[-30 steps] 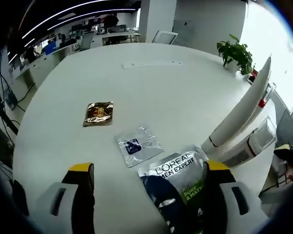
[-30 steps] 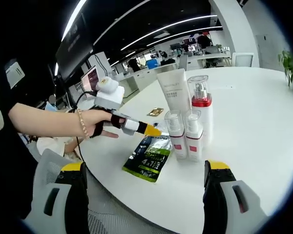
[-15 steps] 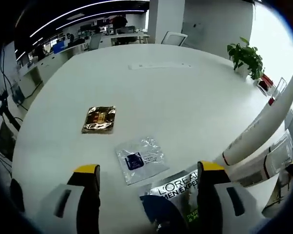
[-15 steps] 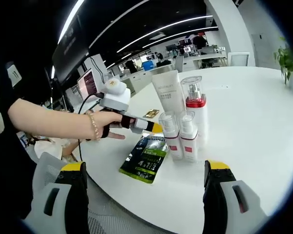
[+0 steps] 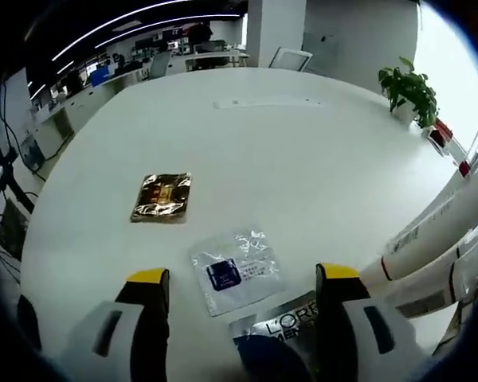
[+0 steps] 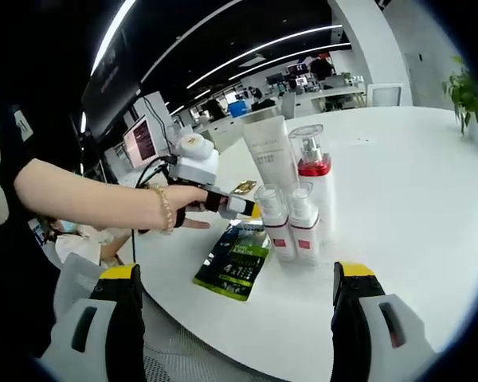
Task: Arrange the skincare products in the storage area until every visible bottle or jar stands upright without overlapping.
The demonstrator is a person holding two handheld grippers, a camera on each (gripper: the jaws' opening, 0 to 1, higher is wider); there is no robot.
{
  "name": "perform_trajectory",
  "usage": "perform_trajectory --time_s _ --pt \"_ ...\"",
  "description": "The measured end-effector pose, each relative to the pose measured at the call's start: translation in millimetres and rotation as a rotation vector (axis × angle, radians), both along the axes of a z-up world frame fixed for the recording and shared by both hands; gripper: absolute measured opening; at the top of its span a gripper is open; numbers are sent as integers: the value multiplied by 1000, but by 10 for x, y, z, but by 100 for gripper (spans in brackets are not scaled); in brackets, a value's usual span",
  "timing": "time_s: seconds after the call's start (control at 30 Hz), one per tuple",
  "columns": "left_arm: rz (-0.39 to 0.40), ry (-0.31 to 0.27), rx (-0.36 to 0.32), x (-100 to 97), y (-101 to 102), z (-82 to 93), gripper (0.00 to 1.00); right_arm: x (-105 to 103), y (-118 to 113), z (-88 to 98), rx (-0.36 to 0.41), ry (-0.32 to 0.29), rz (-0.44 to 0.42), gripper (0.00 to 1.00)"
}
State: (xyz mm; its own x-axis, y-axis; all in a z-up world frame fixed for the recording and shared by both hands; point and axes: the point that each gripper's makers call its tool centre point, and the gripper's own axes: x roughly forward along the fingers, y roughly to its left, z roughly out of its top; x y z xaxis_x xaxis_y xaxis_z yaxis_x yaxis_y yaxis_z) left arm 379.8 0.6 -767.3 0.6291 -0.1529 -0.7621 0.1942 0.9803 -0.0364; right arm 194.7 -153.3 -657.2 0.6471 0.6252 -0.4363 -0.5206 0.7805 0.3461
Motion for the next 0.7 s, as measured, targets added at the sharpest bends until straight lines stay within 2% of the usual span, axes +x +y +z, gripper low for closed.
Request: perform_trajectory --time_s 0.2,0.27,0.47,0.53,0.63,0.7 --pt "-1 -9 19 11 21 16 65 3 -4 -6 -2 2 0 100" --pt "-25 -20 55 4 41 19 64 1 2 -8 -4 3 2 100" --pt "-28 -26 48 -8 36 55 62 16 -22 13 19 5 -15 100" --pt "-37 -27 49 8 33 54 55 23 -34 21 28 6 -23 100" --pt "-76 -52 59 66 40 68 36 29 -42 28 38 6 -31 100" --pt "-79 -42 54 73 78 42 35 27 -36 28 36 6 -30 100"
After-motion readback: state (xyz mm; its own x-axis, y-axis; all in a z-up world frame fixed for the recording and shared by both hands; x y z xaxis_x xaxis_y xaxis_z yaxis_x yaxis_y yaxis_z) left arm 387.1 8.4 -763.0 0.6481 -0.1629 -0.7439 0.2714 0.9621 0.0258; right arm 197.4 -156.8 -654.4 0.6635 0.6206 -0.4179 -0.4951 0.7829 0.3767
